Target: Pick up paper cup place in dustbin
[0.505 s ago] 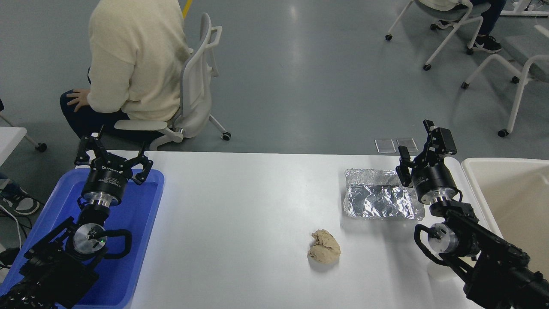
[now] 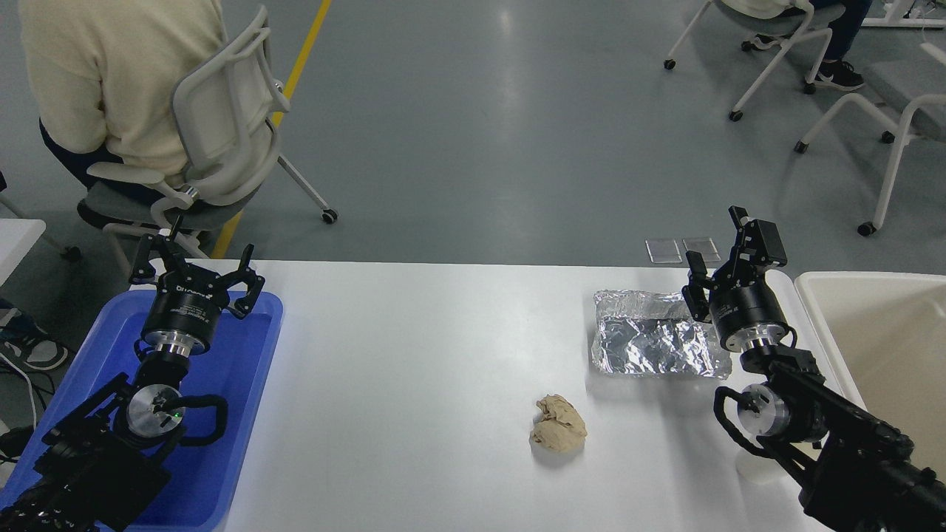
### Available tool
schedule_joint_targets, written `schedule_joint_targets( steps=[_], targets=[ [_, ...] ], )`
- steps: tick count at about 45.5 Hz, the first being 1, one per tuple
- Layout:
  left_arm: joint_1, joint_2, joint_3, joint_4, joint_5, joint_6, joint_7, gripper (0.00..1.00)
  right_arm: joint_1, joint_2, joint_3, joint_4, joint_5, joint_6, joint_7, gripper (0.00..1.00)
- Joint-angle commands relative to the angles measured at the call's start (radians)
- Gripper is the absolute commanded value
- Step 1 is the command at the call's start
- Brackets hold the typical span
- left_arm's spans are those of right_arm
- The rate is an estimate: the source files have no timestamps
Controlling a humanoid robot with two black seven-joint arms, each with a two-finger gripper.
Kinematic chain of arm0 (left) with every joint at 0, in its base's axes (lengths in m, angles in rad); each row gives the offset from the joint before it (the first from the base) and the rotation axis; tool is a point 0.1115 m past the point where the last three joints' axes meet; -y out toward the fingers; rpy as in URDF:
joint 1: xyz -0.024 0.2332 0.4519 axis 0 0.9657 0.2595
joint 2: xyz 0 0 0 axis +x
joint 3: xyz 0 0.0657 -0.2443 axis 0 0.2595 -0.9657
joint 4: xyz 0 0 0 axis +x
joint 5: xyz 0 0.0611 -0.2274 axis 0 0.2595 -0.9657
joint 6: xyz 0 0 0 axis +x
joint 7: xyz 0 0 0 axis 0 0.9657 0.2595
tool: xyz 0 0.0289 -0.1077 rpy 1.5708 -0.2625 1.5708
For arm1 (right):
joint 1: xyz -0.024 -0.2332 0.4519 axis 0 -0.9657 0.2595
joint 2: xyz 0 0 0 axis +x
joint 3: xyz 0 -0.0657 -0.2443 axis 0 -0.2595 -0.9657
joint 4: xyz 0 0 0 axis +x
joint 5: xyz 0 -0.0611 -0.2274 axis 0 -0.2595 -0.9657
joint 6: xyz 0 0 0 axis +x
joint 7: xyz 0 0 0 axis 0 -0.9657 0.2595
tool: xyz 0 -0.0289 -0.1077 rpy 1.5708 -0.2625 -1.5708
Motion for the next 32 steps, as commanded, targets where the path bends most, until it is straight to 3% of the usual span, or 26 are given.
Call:
schedule_joint_targets(
  steps=[1,32],
  targets=[
    [0.000,0.000,0.001,0.000,0.000,0.000,0.000,1.00,0.011,0.000,0.000,0.001,0.000,0.003,0.000,1.00],
    [0.000,0.000,-0.002,0.000,0.000,-0.001,0.000,1.00,0.014,-0.032,-0.012,-0.002,0.008,0.004,0.000,1.00]
  ],
)
